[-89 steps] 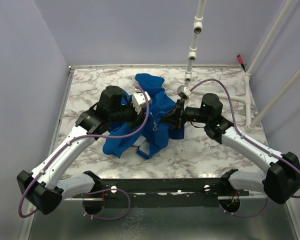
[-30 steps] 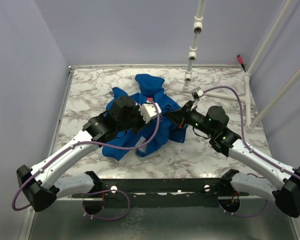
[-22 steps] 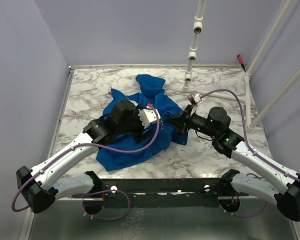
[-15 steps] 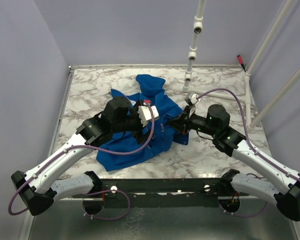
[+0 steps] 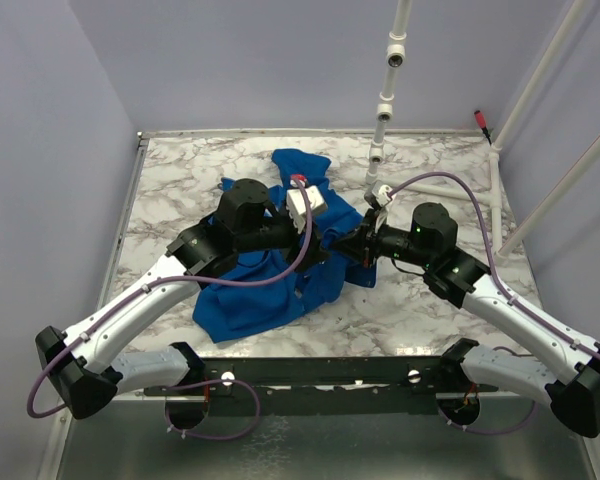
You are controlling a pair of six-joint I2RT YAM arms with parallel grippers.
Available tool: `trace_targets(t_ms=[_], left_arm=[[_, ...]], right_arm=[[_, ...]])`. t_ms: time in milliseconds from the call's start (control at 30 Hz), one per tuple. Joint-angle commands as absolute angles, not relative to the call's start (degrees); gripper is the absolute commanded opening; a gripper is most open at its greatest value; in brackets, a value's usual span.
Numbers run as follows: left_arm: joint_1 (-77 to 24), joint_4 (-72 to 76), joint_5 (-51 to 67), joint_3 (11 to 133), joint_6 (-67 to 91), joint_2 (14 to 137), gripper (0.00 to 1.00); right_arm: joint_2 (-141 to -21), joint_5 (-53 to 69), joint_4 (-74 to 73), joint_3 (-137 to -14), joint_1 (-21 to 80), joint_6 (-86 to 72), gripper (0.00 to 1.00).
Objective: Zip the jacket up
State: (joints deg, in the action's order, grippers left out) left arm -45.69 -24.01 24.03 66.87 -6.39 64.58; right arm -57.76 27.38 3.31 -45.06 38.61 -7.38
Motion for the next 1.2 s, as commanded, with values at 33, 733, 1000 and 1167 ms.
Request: trace_targets(t_ms=[33, 733, 1000, 1167], left_arm=[[-44.4, -19.2, 26.0, 69.4, -0.4, 65.9, 0.67], [-43.0, -19.6, 24.7, 68.4, -4.0, 65.9, 0.11], [-43.1, -18.5, 24.0, 69.0, -2.9, 64.9, 0.09], [-42.9, -18.2, 24.2, 69.0, -2.1, 64.2, 0.09]], right_arm=[[-57.3, 29.2, 3.8, -46.8, 38.4, -6.6, 0.01], [-57.0, 32.9, 4.8, -47.2, 36.7, -8.1, 0.15], [-57.3, 44.3, 10.7, -46.9, 32.2, -13.4, 0.61], [-59.4, 47.8, 17.6, -45.4, 30.4, -15.9, 0.65]])
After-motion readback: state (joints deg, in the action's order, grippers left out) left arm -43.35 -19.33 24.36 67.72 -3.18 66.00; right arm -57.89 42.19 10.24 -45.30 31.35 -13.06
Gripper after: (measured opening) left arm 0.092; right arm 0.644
